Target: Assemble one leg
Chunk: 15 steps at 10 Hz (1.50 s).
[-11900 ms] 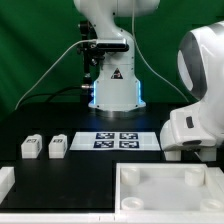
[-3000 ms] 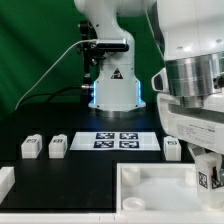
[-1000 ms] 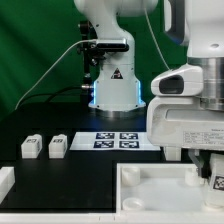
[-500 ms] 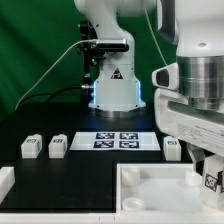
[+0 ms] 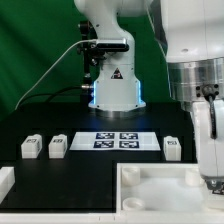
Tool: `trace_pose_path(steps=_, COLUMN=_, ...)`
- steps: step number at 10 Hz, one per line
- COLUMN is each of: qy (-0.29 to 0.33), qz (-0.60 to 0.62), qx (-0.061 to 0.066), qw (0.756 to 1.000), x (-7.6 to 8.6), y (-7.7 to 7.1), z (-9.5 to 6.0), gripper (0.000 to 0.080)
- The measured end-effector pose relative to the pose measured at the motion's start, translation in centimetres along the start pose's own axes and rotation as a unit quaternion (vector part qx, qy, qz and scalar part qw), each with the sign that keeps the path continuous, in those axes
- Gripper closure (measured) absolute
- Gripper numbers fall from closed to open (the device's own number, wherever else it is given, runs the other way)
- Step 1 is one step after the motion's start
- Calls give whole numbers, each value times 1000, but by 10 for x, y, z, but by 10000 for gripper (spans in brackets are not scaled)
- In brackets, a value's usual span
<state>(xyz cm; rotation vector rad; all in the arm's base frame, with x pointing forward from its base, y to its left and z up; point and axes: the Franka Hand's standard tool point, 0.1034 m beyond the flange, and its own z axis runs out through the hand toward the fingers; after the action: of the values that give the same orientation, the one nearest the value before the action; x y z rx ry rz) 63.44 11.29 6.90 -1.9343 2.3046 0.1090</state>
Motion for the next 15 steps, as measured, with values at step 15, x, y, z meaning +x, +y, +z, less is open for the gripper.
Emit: trace_pose_path(steps=15, qy=28, qz=-569, qx=-16, qw=822, x=-5, y=2, z=0, gripper=395)
